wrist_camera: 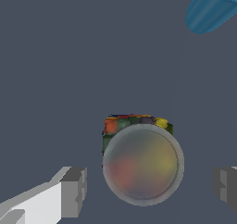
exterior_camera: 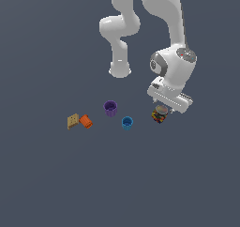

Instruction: Pick up a designated object from a clutter of objects.

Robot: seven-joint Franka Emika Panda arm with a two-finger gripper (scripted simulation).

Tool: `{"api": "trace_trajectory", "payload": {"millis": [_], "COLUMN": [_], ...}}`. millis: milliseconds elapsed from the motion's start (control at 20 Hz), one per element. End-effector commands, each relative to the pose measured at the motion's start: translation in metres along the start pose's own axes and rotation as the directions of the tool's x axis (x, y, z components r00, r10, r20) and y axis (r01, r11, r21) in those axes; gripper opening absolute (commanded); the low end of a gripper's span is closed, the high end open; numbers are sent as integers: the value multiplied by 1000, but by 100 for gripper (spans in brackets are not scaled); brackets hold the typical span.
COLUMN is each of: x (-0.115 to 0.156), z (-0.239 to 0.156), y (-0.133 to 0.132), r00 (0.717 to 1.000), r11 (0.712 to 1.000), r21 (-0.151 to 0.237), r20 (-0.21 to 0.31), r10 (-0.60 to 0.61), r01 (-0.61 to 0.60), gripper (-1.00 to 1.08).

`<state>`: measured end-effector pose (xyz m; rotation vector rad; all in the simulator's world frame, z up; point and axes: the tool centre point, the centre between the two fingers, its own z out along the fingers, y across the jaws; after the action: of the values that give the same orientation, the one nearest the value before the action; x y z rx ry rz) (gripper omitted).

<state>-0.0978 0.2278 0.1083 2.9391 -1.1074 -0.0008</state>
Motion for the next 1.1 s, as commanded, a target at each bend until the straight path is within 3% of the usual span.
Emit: {"api": "trace_trajectory", "payload": {"millis": [0, 900, 950, 1050], "x": [0, -1, -1, -1], "z": [0, 50, 50, 50], "y": [0, 0, 0, 0], "r00": [1000, 1000, 1000, 1000], "r11": [1000, 1000, 1000, 1000], "r21": [0, 1, 1, 1], "r20": [0, 0, 0, 0], "r10": [1, 3, 3, 3], "r01": [-1, -3, -3, -3], "gripper": [100, 100, -100, -100]}}
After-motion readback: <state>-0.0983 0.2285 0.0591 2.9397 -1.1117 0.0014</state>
